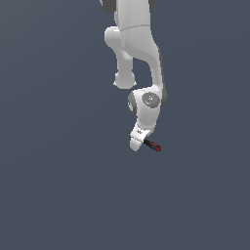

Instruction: Pick up the object and move it to a goal position.

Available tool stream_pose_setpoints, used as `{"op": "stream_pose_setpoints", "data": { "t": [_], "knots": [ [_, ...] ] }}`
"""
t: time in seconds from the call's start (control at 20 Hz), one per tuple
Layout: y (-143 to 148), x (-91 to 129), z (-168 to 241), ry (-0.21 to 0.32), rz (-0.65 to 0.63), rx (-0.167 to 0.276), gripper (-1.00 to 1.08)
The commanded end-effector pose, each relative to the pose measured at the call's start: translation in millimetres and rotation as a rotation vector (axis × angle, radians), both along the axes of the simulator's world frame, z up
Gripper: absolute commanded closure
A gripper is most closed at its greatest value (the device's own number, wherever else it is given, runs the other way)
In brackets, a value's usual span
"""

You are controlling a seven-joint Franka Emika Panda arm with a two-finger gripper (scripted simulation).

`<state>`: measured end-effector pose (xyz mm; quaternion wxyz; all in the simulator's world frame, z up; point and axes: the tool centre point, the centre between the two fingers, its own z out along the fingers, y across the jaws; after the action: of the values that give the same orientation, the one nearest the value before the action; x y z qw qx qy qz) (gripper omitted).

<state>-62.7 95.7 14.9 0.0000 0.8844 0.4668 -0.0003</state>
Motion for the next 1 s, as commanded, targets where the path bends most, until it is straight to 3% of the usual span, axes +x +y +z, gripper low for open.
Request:
{"op": "stream_pose_setpoints", "data": {
  "t": [0.0, 0.5, 0.95],
  "knots": [
    [0, 0, 0, 0.000, 0.000, 0.000, 1.08],
    [-6, 0, 2, 0.000, 0.000, 0.000, 1.08],
    [-58, 4, 20, 0.000, 0.000, 0.000, 1.08]
  ]
}}
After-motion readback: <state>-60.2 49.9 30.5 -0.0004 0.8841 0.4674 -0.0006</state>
